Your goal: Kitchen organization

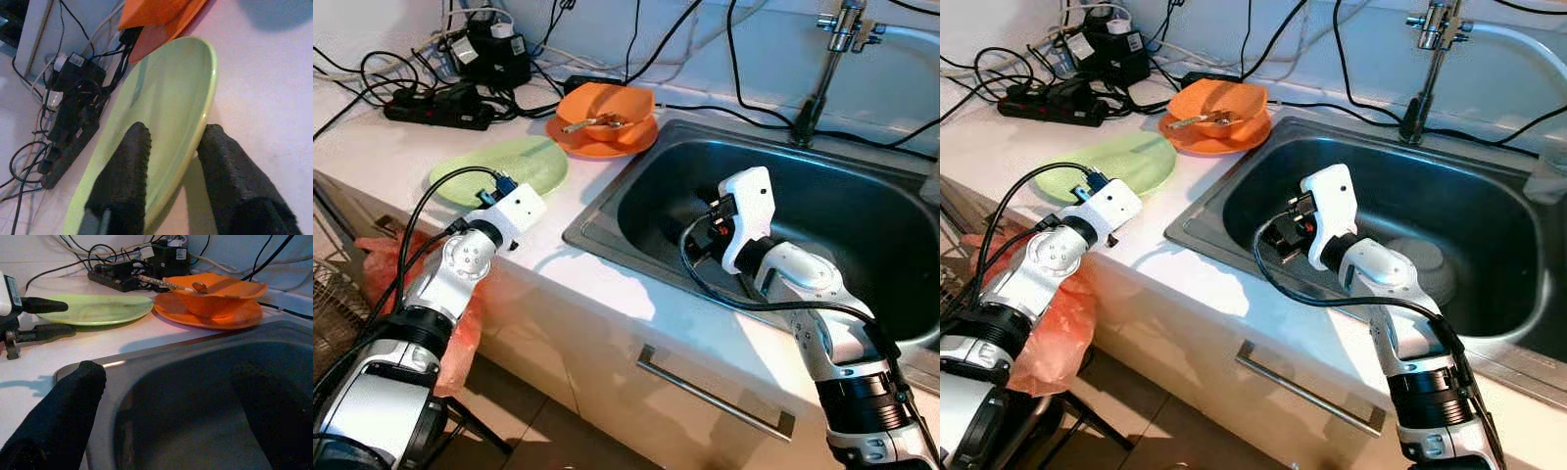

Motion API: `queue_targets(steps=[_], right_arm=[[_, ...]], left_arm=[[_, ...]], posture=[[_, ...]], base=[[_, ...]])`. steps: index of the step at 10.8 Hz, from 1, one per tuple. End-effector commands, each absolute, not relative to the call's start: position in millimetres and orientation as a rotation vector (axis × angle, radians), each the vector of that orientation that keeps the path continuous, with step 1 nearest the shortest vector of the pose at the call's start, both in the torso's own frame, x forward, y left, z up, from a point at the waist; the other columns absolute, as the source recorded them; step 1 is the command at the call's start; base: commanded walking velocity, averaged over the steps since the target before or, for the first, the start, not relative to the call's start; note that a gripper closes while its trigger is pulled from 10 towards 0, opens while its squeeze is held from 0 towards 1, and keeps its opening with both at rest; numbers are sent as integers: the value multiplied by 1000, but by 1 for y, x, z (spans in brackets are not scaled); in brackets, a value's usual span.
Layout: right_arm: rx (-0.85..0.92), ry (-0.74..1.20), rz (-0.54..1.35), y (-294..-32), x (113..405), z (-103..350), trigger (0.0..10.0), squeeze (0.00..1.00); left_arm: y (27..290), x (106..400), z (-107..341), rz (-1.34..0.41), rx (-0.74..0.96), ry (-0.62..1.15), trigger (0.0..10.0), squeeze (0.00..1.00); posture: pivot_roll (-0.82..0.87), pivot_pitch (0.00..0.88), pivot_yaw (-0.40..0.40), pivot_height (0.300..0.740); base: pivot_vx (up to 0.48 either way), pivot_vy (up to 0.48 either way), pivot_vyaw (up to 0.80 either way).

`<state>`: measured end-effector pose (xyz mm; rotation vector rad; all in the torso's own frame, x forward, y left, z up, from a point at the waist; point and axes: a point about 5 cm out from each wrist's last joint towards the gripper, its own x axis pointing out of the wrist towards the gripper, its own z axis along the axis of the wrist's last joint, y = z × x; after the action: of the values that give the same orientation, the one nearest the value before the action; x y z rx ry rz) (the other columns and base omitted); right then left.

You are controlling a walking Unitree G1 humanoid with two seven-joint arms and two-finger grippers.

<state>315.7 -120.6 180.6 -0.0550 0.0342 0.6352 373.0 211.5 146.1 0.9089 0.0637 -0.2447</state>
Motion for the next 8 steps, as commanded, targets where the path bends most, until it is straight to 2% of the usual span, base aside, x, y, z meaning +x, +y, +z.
queue_targets(steps=[1,8], right_arm=[[-52,28,615,-124,317,183,10000,0],[-52,27,609,-124,317,182,10000,0]], left_arm=[[212,367,124,-293,924,159,0,0],[210,365,120,-321,925,162,0,0]], posture=[[-13,0,49,740],[-16,0,53,740]], base=[[0,0,0],[0,0,0]])
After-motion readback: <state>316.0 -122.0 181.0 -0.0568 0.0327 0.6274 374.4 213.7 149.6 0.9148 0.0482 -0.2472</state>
